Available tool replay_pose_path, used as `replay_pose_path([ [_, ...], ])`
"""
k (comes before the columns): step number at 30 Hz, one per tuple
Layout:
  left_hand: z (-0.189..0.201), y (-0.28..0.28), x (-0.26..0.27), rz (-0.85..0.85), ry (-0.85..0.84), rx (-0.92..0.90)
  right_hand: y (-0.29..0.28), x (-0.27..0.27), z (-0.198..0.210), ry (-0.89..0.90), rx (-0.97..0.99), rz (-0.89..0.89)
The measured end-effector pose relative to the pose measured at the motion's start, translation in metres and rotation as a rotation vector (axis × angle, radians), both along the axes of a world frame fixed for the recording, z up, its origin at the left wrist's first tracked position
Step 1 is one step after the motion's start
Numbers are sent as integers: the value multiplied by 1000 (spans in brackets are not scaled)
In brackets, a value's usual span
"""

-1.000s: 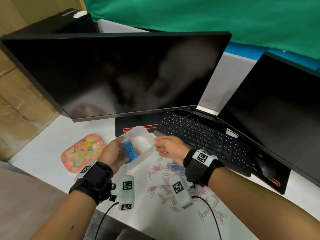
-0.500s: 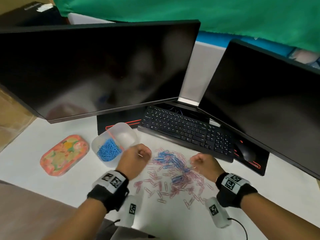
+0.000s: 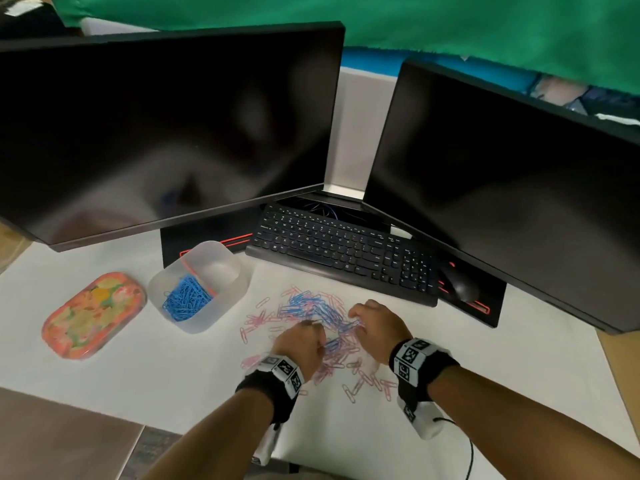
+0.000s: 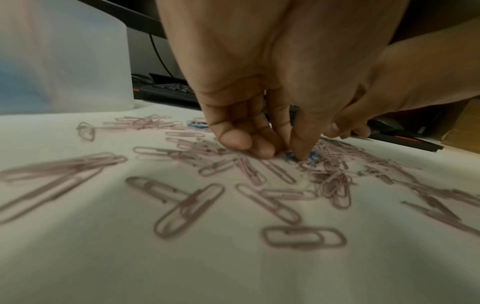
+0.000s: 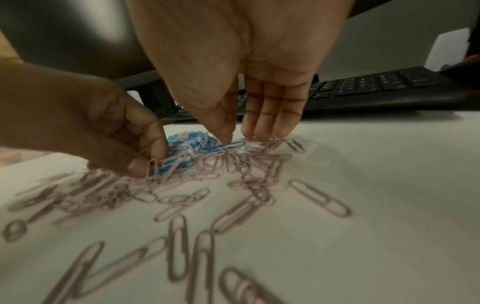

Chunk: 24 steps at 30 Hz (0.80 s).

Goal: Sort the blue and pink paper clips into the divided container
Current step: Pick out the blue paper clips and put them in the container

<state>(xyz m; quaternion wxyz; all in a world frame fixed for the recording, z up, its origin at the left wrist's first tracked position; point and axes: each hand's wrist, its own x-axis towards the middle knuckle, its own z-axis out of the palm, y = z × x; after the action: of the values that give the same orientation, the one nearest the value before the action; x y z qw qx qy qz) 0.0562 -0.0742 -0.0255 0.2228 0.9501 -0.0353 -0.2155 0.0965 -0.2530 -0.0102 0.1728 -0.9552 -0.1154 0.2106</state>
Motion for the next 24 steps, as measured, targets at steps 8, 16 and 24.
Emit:
replay_pose_path([
  [8,-1,7,-2,70,-20,-45,5,8,-8,-17,-40,100],
  [16,-4,25,-2,315,27,-321,-4,10,-6,135,325,-157],
  [24,25,42,5,854,350,-1253,8,14,4,636,1076,-643],
])
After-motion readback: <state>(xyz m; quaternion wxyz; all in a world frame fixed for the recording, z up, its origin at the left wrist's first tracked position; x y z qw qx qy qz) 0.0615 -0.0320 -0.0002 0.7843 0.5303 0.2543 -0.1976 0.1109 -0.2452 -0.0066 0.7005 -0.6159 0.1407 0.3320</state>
